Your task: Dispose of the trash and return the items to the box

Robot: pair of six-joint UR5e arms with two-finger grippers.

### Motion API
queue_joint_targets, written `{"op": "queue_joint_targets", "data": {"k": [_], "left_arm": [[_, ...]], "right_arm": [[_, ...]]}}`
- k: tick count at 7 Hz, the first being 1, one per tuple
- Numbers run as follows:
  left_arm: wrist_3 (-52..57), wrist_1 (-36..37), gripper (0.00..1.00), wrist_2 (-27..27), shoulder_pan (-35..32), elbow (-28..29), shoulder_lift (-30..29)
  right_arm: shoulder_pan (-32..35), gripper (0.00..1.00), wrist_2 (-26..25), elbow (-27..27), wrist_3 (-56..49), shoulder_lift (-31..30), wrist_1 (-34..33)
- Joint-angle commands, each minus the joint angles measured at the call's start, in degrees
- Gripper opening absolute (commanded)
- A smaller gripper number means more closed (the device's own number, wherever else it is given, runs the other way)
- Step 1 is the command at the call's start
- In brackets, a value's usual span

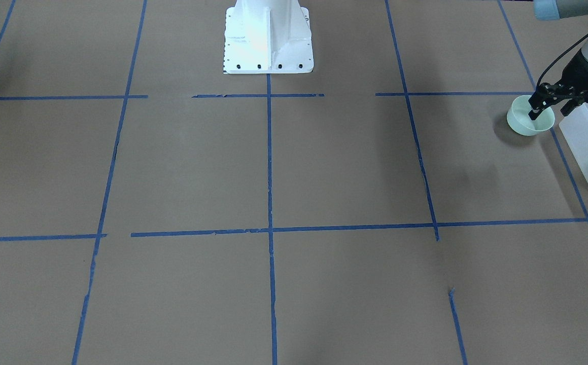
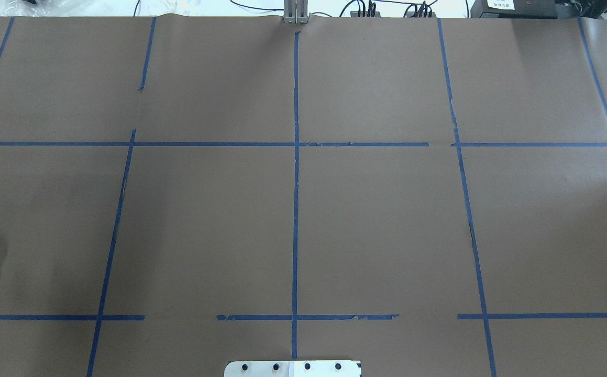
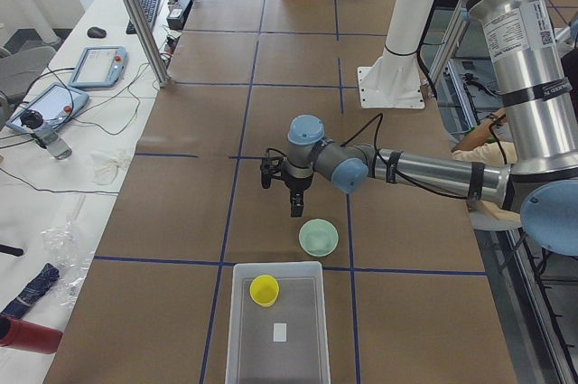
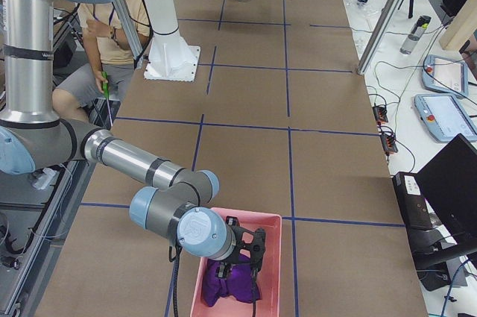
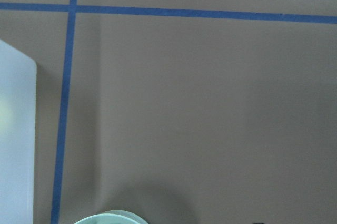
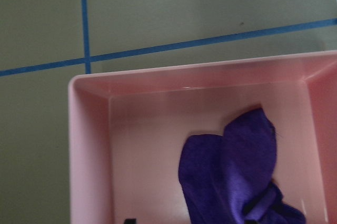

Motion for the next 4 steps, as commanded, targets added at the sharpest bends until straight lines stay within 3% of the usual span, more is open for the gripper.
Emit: {"op": "queue_joint_targets", "data": {"k": [1, 4], "left_arm": [[-0.8, -6.7, 0.87, 0.1, 3.3, 5.5, 0.4], [-6.2, -8.9, 0.87, -0.2, 9.0, 7.8, 0.0]], "right_arm": [[-6.2, 1.0, 2.4, 10.1, 13.1, 0.0, -0.3], [-15.3, 1.0, 2.4, 18.7, 27.8, 0.1, -0.4]]}}
